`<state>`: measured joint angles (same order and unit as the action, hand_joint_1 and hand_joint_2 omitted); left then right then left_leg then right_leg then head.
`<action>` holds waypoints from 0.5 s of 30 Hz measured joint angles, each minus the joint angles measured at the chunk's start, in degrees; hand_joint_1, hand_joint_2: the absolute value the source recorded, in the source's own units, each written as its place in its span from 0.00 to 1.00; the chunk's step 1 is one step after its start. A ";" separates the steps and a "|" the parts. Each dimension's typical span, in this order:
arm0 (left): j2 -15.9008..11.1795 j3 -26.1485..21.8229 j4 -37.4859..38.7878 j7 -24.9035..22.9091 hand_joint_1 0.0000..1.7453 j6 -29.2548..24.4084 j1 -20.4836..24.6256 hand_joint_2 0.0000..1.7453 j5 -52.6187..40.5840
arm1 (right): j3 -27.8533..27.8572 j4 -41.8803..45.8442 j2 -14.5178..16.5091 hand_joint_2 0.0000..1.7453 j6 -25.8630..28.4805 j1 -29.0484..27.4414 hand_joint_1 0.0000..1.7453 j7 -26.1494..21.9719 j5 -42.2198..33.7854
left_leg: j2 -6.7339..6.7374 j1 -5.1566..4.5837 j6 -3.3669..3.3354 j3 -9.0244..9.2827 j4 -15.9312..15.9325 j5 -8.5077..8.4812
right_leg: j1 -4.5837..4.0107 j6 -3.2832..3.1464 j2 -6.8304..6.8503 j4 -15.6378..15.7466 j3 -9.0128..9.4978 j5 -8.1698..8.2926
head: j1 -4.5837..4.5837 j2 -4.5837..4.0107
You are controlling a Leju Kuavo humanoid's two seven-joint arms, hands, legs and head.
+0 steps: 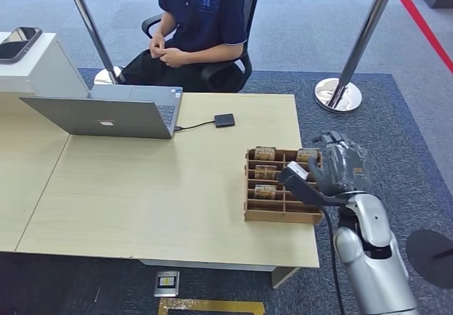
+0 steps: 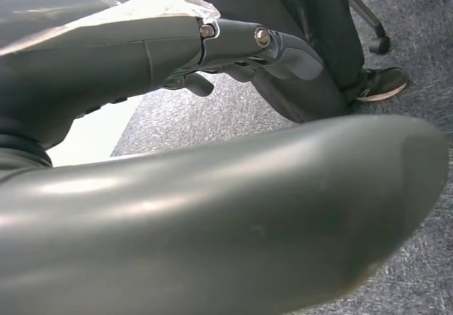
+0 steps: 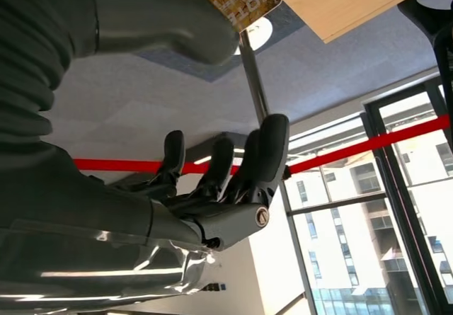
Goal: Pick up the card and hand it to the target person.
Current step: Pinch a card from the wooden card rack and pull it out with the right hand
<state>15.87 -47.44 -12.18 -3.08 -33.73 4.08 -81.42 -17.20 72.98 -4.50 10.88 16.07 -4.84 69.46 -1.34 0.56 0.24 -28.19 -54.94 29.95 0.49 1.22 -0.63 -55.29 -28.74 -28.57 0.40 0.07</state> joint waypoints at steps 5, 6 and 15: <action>0.00 0.08 0.03 -0.28 0.00 0.01 0.01 0.00 -0.15 | -0.50 -2.92 -0.02 1.00 -0.01 1.26 0.25 0.47 -0.10 | 0.00 0.00 0.00 0.00 0.00 0.00 | 0.00 0.00 0.00 0.00 -0.01 0.00 | 0.00 0.00; 0.00 0.10 0.04 -0.34 0.00 0.01 0.01 0.00 -0.21 | -0.55 -3.56 -0.02 1.00 -0.02 1.49 0.27 0.56 -0.14 | 0.00 0.00 0.00 -0.01 0.00 0.00 | 0.00 0.00 0.00 0.00 -0.01 0.00 | 0.00 0.00; 0.00 0.25 0.07 -0.46 0.00 0.15 0.00 0.00 -0.54 | -0.93 -8.19 -0.02 1.00 0.12 2.82 0.31 0.98 -0.37 | 0.00 0.00 0.00 -0.01 0.00 0.00 | 0.00 0.00 0.00 0.00 -0.01 0.00 | 0.00 0.00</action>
<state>15.87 -47.19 -12.11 -3.54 -33.58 4.08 -81.96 -18.14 64.79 -4.52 11.01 18.89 -3.85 69.08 -1.34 0.56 0.24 -28.21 -54.94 29.96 0.49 1.22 -0.63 -55.28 -28.76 -28.57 0.40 0.07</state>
